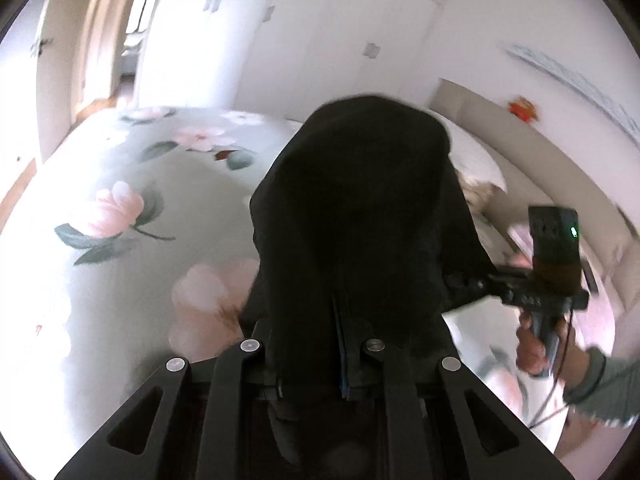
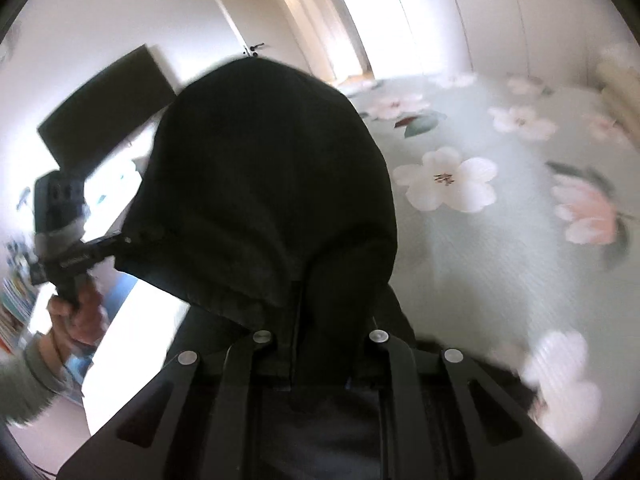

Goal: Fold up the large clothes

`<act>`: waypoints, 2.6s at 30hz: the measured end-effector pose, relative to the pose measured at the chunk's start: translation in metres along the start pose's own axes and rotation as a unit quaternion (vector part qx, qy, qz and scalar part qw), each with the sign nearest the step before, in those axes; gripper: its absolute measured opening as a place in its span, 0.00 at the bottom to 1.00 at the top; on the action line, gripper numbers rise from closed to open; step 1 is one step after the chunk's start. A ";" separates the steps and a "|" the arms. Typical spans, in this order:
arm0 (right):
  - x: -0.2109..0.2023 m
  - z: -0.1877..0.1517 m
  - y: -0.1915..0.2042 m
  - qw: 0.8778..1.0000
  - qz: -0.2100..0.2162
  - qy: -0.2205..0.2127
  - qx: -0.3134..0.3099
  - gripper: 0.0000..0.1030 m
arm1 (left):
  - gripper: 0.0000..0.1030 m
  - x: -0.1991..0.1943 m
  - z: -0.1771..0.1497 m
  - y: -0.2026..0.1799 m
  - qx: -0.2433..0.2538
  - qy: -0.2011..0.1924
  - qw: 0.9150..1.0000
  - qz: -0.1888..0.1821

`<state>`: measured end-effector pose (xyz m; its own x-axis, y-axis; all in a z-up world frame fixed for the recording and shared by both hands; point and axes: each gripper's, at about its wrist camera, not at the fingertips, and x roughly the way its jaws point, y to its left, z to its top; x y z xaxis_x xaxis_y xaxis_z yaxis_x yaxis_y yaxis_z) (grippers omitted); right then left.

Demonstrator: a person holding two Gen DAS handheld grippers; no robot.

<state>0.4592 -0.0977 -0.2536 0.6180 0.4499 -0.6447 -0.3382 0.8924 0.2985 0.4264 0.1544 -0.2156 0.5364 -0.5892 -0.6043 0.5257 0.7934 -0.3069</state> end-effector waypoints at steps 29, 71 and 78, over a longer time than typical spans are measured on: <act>-0.002 -0.085 0.079 0.990 -0.041 0.132 0.021 0.52 | 0.44 0.013 -0.106 -0.044 -0.026 0.120 0.992 0.009; -0.063 -0.190 0.018 0.979 -0.042 0.169 0.102 0.71 | 0.56 -0.052 -0.229 -0.057 -0.237 0.142 0.958 0.073; -0.134 -0.269 -0.021 0.958 -0.074 0.225 0.163 0.71 | 0.57 -0.125 -0.283 -0.049 -0.326 0.144 0.923 0.142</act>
<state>0.1920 -0.1854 -0.3630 0.2489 0.3239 -0.9128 0.0142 0.9411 0.3378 0.1468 0.2328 -0.3335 0.3452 -0.3524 -0.8699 -0.1692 0.8883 -0.4270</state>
